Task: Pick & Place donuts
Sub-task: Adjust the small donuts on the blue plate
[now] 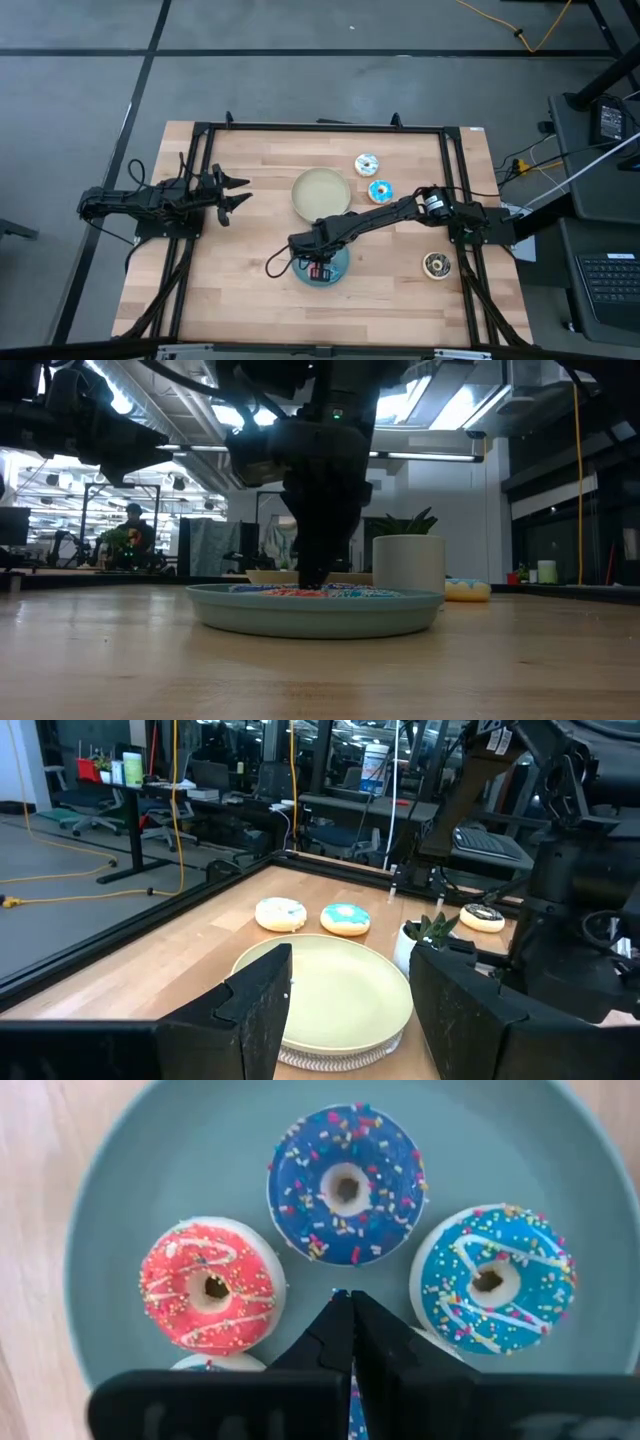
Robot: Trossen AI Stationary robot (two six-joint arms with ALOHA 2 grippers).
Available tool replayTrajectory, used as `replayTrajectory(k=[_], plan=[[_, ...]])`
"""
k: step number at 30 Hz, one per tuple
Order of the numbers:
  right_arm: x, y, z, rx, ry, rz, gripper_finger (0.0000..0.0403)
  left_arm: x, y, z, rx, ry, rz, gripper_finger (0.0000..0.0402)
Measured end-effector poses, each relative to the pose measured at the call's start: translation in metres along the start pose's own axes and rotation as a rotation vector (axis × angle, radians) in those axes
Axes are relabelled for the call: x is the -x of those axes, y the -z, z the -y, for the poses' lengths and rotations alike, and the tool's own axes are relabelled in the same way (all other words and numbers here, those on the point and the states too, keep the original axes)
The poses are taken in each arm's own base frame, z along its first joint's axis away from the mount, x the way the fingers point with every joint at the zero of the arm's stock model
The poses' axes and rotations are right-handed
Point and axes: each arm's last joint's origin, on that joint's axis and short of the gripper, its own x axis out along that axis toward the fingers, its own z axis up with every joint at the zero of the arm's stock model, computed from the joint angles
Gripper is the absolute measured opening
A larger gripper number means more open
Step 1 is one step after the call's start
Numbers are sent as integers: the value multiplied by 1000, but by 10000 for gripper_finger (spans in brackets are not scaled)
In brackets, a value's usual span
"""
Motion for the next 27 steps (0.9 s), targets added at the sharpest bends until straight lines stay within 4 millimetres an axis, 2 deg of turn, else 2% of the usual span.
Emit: replayTrajectory(k=[27], plan=[[1, 10, 7, -108, 67, -102, 4, 0, 0, 0, 0, 0, 0, 196]])
